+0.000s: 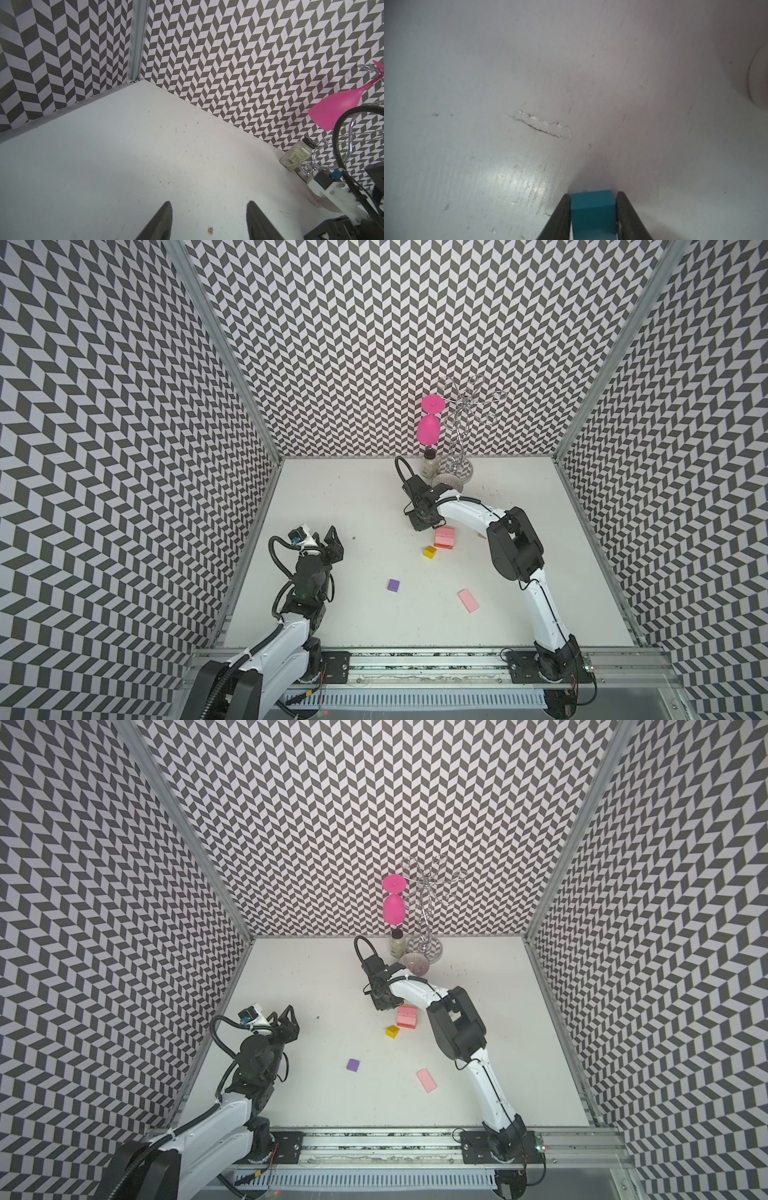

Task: Build the wood block tower
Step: 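Close the right gripper on the teal cube and carry it over the stack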

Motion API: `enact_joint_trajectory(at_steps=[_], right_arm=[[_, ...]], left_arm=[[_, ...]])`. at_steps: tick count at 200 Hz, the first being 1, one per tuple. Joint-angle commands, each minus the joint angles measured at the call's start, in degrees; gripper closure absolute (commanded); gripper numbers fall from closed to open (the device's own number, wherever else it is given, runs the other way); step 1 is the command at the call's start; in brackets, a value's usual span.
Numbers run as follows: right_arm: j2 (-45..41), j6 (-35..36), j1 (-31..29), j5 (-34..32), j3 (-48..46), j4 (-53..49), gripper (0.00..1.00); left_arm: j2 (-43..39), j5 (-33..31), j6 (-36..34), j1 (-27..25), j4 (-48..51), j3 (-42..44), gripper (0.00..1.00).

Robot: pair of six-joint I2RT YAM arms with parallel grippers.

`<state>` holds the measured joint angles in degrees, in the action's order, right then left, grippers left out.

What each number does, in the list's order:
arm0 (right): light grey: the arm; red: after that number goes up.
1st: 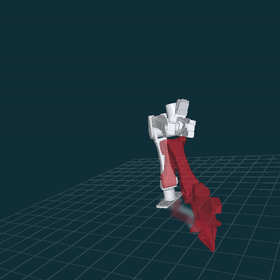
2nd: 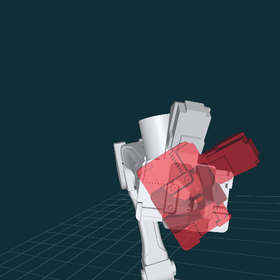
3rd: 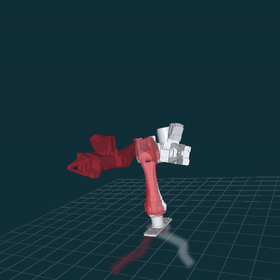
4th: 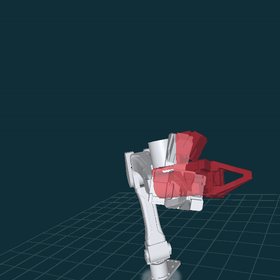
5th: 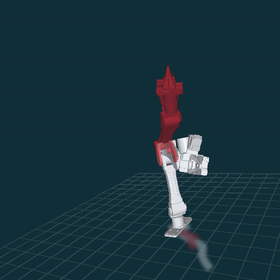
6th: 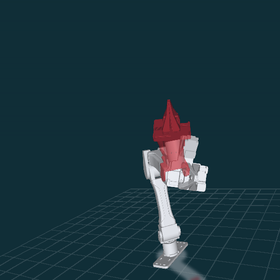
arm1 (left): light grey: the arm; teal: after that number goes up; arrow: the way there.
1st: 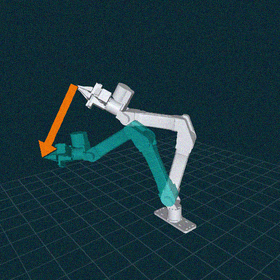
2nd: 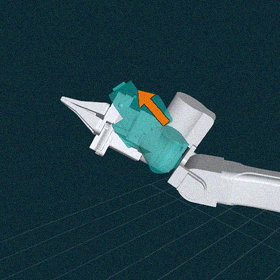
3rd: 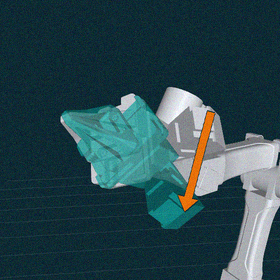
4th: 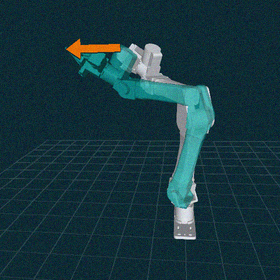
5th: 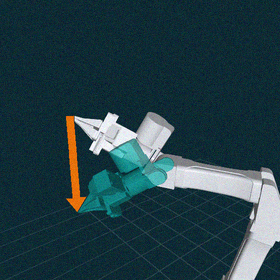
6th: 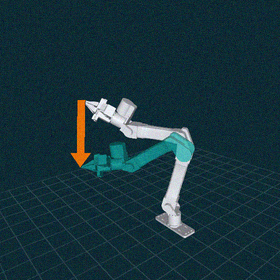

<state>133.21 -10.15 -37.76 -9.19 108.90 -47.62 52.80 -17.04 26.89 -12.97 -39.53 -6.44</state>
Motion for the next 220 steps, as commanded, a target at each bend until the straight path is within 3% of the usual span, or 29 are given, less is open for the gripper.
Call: enact_joint_trajectory(at_steps=[1,42,86,138,220], right_arm=[[-2.19,-0.57,-0.3,-0.64,0.92,-0.72,0.71],[-7.0,-2.37,-0.3,-1.7,1.65,-0.22,0.79],[-22.02,-7.04,-0.36,-2.19,-8.55,6.39,0.79],[-35.19,-16.84,-0.29,-6.99,-21.42,6.14,0.84],[-38.08,-24.58,-1.44,-6.89,-31.54,3.69,0.85]], left_arm=[[-0.77,0.16,0.63,0.38,-1.87,0.64,0.42],[-0.85,0.22,0.6,0.4,-1.87,0.72,0.42],[-0.92,0.43,0.51,0.4,-2.04,0.68,0.42],[-1.6,0.17,0.47,0.4,-2.23,1.12,0.42],[-3.7,0.25,0.5,0.4,-1.78,2.04,0.42]])
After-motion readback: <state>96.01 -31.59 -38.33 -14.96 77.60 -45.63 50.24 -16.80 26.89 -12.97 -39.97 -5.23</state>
